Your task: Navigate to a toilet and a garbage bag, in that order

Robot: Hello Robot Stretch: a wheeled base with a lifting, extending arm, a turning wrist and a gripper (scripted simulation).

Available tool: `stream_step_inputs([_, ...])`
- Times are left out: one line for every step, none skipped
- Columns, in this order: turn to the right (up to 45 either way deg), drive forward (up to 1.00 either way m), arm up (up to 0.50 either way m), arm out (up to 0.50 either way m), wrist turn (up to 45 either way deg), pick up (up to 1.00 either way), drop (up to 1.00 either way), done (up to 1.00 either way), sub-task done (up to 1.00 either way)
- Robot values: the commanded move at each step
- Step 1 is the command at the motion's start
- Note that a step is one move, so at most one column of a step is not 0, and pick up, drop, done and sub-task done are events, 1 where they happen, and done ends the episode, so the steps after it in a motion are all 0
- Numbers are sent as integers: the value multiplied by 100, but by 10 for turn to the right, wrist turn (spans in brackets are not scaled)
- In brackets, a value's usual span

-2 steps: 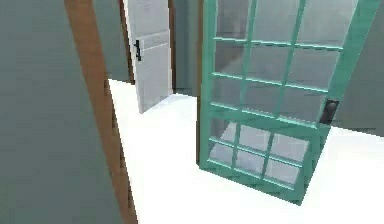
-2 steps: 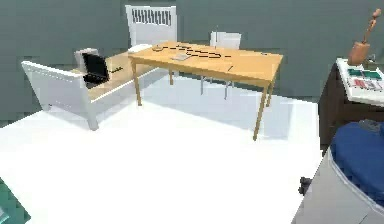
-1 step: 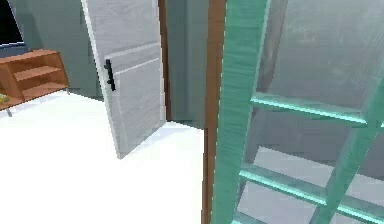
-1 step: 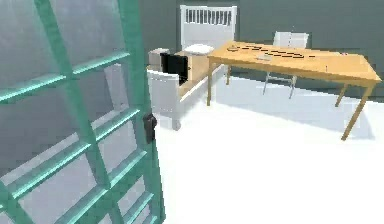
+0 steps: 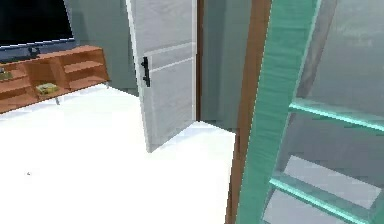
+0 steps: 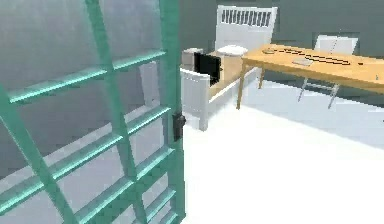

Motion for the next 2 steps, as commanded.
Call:
stream_step_inputs([0,20,0,0,0,0,0,0,0])
stream_step_inputs([-300,0,0,0,0,0,0,0,0])
